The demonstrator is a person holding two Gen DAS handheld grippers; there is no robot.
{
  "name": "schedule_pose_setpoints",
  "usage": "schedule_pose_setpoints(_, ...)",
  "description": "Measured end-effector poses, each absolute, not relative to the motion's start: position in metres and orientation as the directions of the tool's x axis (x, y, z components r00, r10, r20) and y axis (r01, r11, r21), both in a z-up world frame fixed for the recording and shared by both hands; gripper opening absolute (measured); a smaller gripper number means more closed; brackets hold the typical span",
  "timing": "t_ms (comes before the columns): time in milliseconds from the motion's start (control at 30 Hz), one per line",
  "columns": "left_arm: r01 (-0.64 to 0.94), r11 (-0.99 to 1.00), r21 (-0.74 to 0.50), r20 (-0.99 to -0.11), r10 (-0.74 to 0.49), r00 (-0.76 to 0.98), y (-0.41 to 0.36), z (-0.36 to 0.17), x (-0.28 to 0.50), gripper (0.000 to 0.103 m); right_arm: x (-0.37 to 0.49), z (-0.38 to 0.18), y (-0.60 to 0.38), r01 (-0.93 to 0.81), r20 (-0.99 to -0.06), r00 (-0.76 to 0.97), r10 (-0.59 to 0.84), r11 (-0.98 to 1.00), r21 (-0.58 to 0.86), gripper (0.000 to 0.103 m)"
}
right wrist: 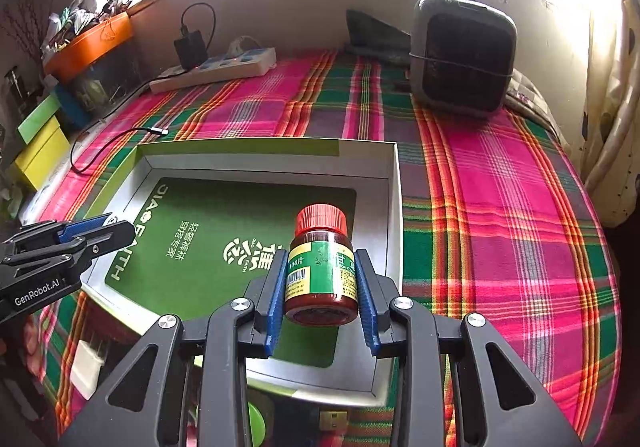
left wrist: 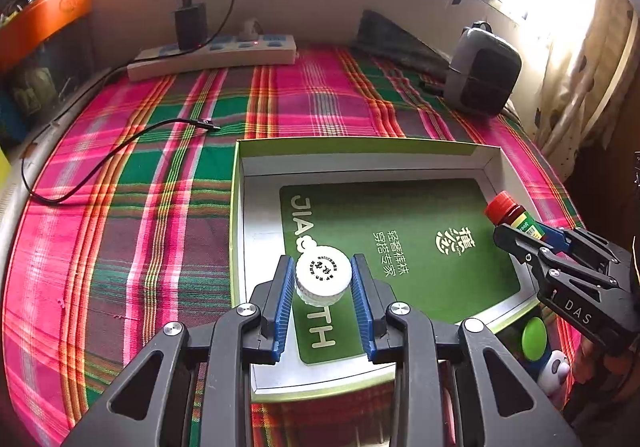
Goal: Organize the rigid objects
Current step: 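Carry both jars over the green tray and open the right tool to release the brown jar, then lower the white round jar into the tray and open the left tool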
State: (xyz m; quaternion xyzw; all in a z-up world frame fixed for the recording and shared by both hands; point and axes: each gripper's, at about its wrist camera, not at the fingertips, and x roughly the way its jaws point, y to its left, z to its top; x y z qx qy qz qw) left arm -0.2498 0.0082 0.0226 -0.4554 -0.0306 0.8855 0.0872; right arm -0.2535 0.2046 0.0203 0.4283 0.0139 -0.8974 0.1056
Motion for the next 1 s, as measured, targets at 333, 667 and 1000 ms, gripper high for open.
schedule_pose_setpoints(333, -0.132, -0.982, -0.138, -0.806, 0.189, -0.561, 0.009, 0.021, -0.249, 0.028, -0.253, 0.02, 0.202, 0.198, -0.767, -0.619, -0.169, -0.979, 0.055, 0.033)
schedule_pose_setpoints(667, -0.138, -0.98, -0.146, -0.805, 0.199, -0.559, 0.011, 0.021, -0.25, 0.035, -0.254, 0.021, 0.203, 0.193, -0.764, -0.621, -0.175, -0.979, 0.067, 0.036)
schedule_pose_setpoints(1000, -0.124, -0.981, -0.149, -0.796, 0.193, -0.574, 0.009, 0.028, -0.238, 0.041, -0.245, 0.03, 0.202, 0.195, -0.743, -0.642, -0.191, -0.977, 0.082, 0.045)
